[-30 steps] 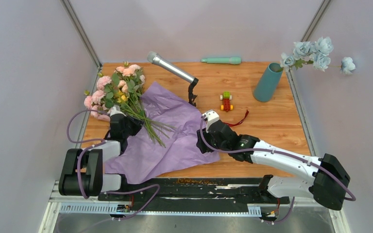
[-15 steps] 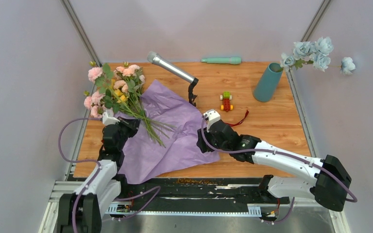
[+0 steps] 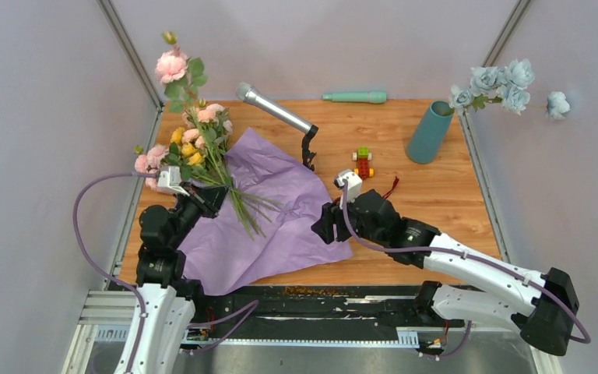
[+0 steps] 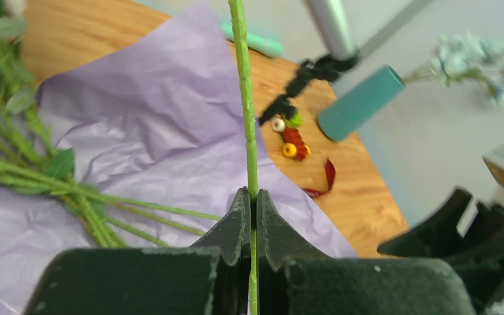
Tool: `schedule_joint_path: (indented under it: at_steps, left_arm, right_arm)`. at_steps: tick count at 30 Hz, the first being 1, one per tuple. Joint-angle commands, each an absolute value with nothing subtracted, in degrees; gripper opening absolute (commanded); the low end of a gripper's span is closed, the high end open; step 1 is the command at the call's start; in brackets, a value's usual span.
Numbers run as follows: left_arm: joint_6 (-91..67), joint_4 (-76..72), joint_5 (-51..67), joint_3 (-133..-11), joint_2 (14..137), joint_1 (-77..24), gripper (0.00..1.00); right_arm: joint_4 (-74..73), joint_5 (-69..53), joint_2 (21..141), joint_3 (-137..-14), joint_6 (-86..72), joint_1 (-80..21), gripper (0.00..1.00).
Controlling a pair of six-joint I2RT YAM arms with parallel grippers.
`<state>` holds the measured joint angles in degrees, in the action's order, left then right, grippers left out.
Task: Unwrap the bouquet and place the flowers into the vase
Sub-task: Pick up the fake flower from the wrapping paper.
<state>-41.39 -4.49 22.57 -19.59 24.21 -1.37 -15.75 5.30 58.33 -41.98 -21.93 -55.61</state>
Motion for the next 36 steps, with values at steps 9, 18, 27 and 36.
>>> schedule_joint_path:
  at_steps: [9,18,27,36]
  left_arm:
    - [-16.6,7.6,36.5,-45.3,37.7,-22.3,0.00]
    - [-21.2,-6.5,43.8,-48.2,46.5,-31.0,0.00]
    - [-20.4,-11.7,42.7,-40.5,45.5,-35.7,0.00]
    - [-17.4,-6.2,39.2,-39.8,43.1,-35.8,0.00]
  right_arm:
    - [-2.4,-20.6,56.3,-54.1,-21.7,-47.6,0.60]
    - [4.9,-22.8,58.6,-61.9,-26.0,-45.1,0.68]
    - [15.2,-16.3,61.6,-59.7,-32.1,-45.2,0.65]
    - [16.0,-16.9,63.4,-59.9,-32.3,-45.2,0.48]
